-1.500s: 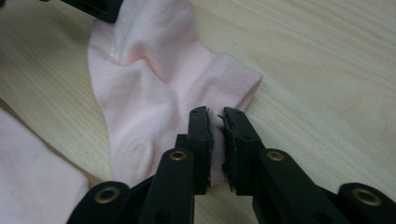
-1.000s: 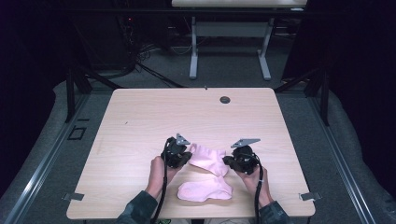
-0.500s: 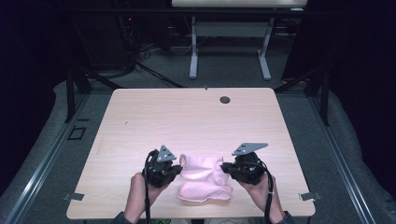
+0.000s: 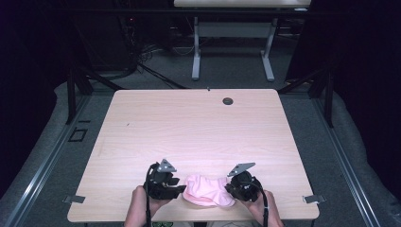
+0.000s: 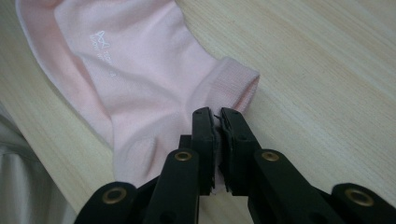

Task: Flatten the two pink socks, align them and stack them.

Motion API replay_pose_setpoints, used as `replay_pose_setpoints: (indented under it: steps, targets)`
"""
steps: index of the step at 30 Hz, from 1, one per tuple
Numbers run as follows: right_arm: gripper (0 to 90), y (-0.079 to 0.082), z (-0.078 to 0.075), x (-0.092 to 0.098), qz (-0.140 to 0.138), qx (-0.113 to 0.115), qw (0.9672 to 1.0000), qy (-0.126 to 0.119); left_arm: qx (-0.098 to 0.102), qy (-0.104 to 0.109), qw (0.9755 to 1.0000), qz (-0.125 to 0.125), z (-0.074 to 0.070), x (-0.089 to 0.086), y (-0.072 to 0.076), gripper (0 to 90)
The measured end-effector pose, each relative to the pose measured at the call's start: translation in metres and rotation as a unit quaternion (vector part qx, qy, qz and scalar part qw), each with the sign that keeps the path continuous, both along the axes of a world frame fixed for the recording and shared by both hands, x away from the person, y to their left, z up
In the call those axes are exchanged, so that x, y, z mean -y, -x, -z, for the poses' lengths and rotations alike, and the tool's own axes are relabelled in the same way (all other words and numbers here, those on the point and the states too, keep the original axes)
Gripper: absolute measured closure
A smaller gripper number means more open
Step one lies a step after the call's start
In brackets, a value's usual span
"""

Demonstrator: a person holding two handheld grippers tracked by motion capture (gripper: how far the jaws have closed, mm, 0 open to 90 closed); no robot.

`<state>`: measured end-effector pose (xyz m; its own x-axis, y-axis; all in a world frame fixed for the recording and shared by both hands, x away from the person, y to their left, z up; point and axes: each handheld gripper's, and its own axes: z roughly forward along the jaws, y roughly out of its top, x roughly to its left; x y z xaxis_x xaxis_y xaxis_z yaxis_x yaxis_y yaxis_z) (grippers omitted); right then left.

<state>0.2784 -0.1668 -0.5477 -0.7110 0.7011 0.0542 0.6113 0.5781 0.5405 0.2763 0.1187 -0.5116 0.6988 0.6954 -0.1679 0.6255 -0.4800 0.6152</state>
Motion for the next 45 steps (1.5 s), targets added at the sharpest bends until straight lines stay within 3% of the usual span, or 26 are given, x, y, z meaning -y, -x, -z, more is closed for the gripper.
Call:
replay_pose_setpoints:
  steps: [3,8,12,22,27,30,36,40,45]
  targets:
    - [84.1,0.0,0.002,0.0,0.002,0.0,1.0,-0.006,-0.02,-0.004,0.9997,-0.013,0.005,-0.002,-0.019,59.9]
    - [84.0,0.001,0.005,0.003,0.009,0.001,0.9999,-0.007,-0.057,-0.044,0.9974,0.005,0.025,0.012,-0.042,62.6]
    - [84.0,0.003,0.006,0.004,0.011,0.004,0.9999,-0.007,-0.047,-0.077,0.9958,0.01,0.031,0.024,-0.044,65.7]
    - [83.9,0.005,0.009,0.004,0.016,0.007,0.9998,-0.011,-0.048,-0.105,0.9923,0.044,0.04,0.037,-0.045,85.6]
    - [83.9,0.007,0.011,0.004,0.02,0.011,0.9996,-0.017,-0.037,-0.107,0.9925,0.046,0.041,0.038,-0.044,89.7]
    - [84.0,0.008,0.009,0.005,0.021,0.015,0.9995,-0.018,-0.025,-0.096,0.9941,0.044,0.035,0.036,-0.041,90.0]
    - [84.0,0.013,-0.002,0.008,0.022,0.026,0.9991,-0.026,-0.014,-0.07,0.9961,0.051,0.001,0.035,-0.025,89.9]
    - [84.0,0.014,-0.005,0.009,0.023,0.023,0.9992,-0.022,-0.025,-0.059,0.996,0.062,-0.009,0.035,-0.016,89.9]
    - [83.8,0.011,0.002,0.008,0.018,0.005,0.9998,-0.01,-0.054,-0.078,0.9936,0.06,0.01,0.032,-0.015,89.9]
